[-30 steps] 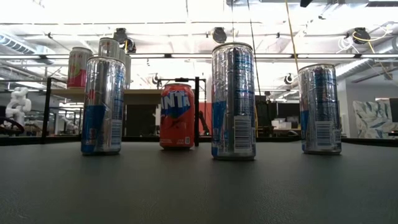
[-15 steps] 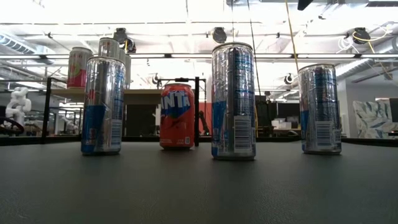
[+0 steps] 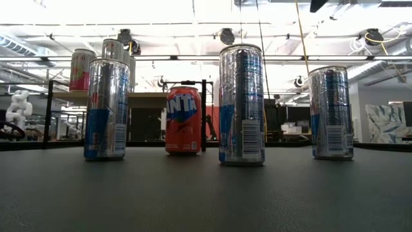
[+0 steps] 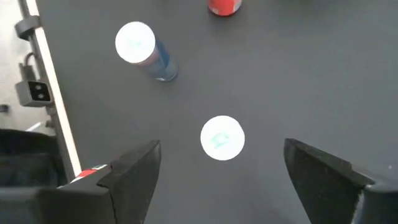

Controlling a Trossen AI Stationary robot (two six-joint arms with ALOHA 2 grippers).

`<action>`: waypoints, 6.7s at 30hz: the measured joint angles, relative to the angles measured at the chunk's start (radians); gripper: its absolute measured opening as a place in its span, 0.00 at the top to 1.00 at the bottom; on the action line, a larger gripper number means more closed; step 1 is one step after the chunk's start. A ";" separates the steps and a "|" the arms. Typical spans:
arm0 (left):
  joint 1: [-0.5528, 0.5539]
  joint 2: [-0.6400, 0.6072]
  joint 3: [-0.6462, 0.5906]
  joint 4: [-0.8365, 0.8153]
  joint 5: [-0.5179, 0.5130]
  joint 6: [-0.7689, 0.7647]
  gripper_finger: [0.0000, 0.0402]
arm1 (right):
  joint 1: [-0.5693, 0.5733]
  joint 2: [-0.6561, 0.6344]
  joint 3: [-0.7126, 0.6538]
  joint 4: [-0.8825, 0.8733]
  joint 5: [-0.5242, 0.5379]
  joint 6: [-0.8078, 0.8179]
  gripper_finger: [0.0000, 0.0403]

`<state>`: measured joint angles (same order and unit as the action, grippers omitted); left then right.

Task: Place canned beverage on shelf
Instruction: Put the top right blue soda can on the shelf

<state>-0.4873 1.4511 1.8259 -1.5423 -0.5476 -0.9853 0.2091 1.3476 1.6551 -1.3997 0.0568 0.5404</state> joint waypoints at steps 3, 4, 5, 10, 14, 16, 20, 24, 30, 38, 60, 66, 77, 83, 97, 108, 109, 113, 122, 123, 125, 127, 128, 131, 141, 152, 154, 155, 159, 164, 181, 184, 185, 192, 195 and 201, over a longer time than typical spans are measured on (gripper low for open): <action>0.000 0.002 0.000 0.013 0.001 -0.011 0.63 | 0.026 -0.009 -0.051 0.028 -0.004 0.037 0.24; 0.000 0.002 0.000 0.015 0.008 -0.007 0.63 | 0.038 -0.011 -0.072 0.040 -0.004 0.040 0.25; 0.000 0.002 0.000 0.014 0.019 -0.005 0.63 | 0.047 -0.014 -0.094 0.057 -0.007 0.040 0.25; -0.013 0.002 0.000 -0.005 0.042 -0.004 0.63 | 0.063 -0.015 -0.179 0.158 -0.015 0.025 0.28; -0.022 0.002 0.000 -0.027 0.042 -0.001 0.63 | 0.063 -0.011 -0.202 0.269 -0.035 0.039 0.27; -0.027 0.002 0.000 -0.027 0.042 -0.002 0.63 | 0.066 0.002 -0.197 0.331 -0.062 0.051 0.26; -0.055 0.002 0.000 -0.027 0.061 -0.004 0.63 | 0.083 0.028 -0.178 0.335 -0.083 0.083 0.23; -0.081 0.002 0.000 -0.028 0.039 -0.005 0.63 | 0.091 0.032 -0.160 0.302 -0.088 0.076 0.20; -0.101 0.002 0.000 -0.028 -0.009 -0.051 0.63 | 0.084 0.033 -0.051 0.184 -0.048 0.030 0.19; -0.121 0.002 0.000 -0.022 -0.014 -0.114 0.63 | 0.042 0.036 0.010 0.073 0.024 -0.004 0.19; -0.142 0.002 0.000 -0.022 -0.109 -0.183 0.63 | -0.053 0.035 -0.171 0.183 -0.134 -0.174 0.20; -0.143 0.002 0.000 -0.014 -0.110 -0.192 0.63 | -0.064 0.035 -0.273 0.239 -0.198 -0.183 0.17; -0.325 0.051 0.000 0.005 -0.106 -0.266 0.63 | -0.076 0.035 -0.306 0.276 -0.193 -0.201 0.08; -0.333 0.089 0.000 0.005 -0.111 -0.267 0.63 | -0.111 0.035 -0.306 0.276 -0.191 -0.254 0.08; -0.332 0.134 0.000 0.014 -0.131 -0.315 0.63 | -0.164 0.034 -0.516 0.399 -0.315 -0.291 0.09; -0.303 0.134 0.000 0.003 -0.140 -0.314 0.63 | -0.164 0.035 -0.595 0.474 -0.293 -0.292 0.17; -0.298 0.133 0.000 0.003 -0.140 -0.313 0.63 | -0.164 0.035 -0.595 0.484 -0.293 -0.293 0.18; -0.270 0.134 0.000 0.005 -0.141 -0.310 0.63 | -0.164 0.035 -0.595 0.527 -0.293 -0.295 0.23; -0.211 0.133 0.000 0.007 -0.142 -0.237 0.63 | -0.164 0.034 -0.595 0.503 -0.284 -0.299 0.39; -0.205 0.133 0.000 0.008 -0.142 -0.237 0.63 | -0.164 0.034 -0.595 0.501 -0.274 -0.299 0.41; -0.193 0.133 0.000 0.014 -0.142 -0.238 0.63 | -0.164 0.034 -0.593 0.498 -0.270 -0.298 0.43; -0.180 0.132 0.000 0.023 -0.140 -0.238 0.63 | -0.164 0.035 -0.582 0.486 -0.270 -0.292 0.45; -0.174 0.128 0.000 0.030 -0.136 -0.236 0.63 | -0.164 0.036 -0.575 0.478 -0.270 -0.291 0.45; -0.151 0.113 0.000 0.067 -0.133 -0.211 0.63 | -0.164 0.037 -0.538 0.464 -0.268 -0.291 0.46; -0.045 0.041 0.000 0.222 -0.135 0.008 0.63 | -0.164 0.036 -0.310 0.424 -0.267 -0.298 0.45; 0.062 0.034 0.000 0.270 -0.165 0.316 0.59 | -0.164 0.035 -0.043 0.429 -0.268 -0.297 0.45; 0.073 0.034 0.000 0.304 -0.164 0.336 0.55 | -0.164 0.035 -0.007 0.437 -0.267 -0.312 0.45; 0.080 0.033 0.000 0.333 -0.154 0.337 0.52 | -0.164 0.035 0.008 0.442 -0.265 -0.324 0.45; 0.122 0.012 0.001 0.477 -0.042 0.351 0.37 | -0.164 0.035 0.034 0.481 -0.236 -0.397 0.45; 0.185 0.006 0.001 0.613 0.080 0.418 0.16 | -0.164 0.041 0.035 0.605 -0.236 -0.507 0.45; 0.404 0.053 0.001 0.673 0.478 0.714 0.08 | -0.164 0.049 0.035 0.691 -0.239 -0.711 0.45; 0.416 0.077 0.001 0.709 0.502 0.759 0.08 | -0.164 0.049 0.035 0.700 -0.240 -0.718 0.45; 0.416 0.084 0.001 0.722 0.514 0.770 0.08 | -0.164 0.049 0.035 0.700 -0.240 -0.718 0.45; 0.415 0.155 0.000 0.737 0.550 0.787 0.08 | -0.164 0.049 0.035 0.743 -0.240 -0.722 0.45; 0.416 0.176 0.000 0.737 0.549 0.789 0.08 | -0.164 0.049 0.035 0.742 -0.240 -0.734 0.45; 0.415 0.190 0.000 0.733 0.546 0.785 0.18 | -0.164 0.049 0.035 0.742 -0.238 -0.736 0.45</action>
<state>-0.0723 1.6407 1.8256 -0.8091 -0.0015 -0.2003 0.0452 1.3961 1.6897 -0.6579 -0.1814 -0.1959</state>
